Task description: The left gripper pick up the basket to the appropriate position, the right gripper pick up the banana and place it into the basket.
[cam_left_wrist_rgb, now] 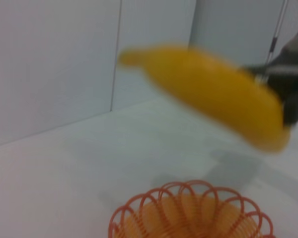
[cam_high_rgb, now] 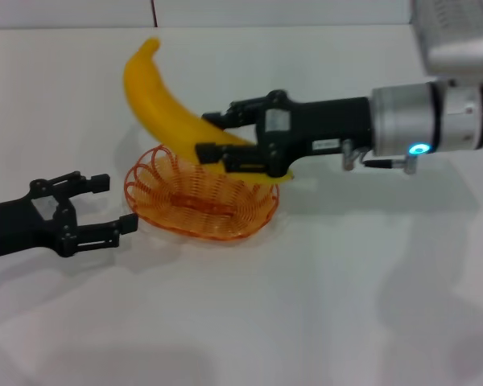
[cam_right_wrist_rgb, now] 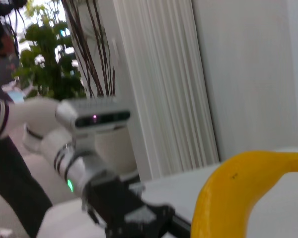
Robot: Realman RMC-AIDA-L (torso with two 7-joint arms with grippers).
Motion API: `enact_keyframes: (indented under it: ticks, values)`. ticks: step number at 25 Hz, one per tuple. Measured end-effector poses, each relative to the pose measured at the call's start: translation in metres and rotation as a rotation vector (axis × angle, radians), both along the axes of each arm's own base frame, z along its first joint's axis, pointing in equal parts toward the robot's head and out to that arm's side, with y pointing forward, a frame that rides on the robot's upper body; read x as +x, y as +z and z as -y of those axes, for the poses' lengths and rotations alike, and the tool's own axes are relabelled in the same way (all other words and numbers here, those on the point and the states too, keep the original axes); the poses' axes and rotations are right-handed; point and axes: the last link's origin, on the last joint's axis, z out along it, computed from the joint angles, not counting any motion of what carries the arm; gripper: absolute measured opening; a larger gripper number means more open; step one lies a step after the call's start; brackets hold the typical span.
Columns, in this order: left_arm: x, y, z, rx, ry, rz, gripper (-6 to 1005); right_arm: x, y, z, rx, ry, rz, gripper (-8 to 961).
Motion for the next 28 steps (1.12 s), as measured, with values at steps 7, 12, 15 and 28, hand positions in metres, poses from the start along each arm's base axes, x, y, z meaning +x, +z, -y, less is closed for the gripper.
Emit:
enact_keyframes:
  ticks: [7,12,15,28]
  values:
    - [0.014,-0.008,-0.011,-0.036,-0.036,0.011,887,0.002,-0.026,0.002,-0.002,-0.016,0.067,479]
    - [0.013,-0.012,-0.01,-0.066,-0.036,-0.011,889,0.001,-0.035,0.0,0.003,-0.039,0.091,480]
    - [0.013,-0.011,-0.01,-0.066,-0.03,-0.009,872,0.002,-0.032,0.0,0.004,-0.05,0.072,481]
    - [0.009,-0.007,-0.007,-0.059,-0.014,0.006,798,0.076,0.048,0.035,0.115,-0.138,0.006,732]
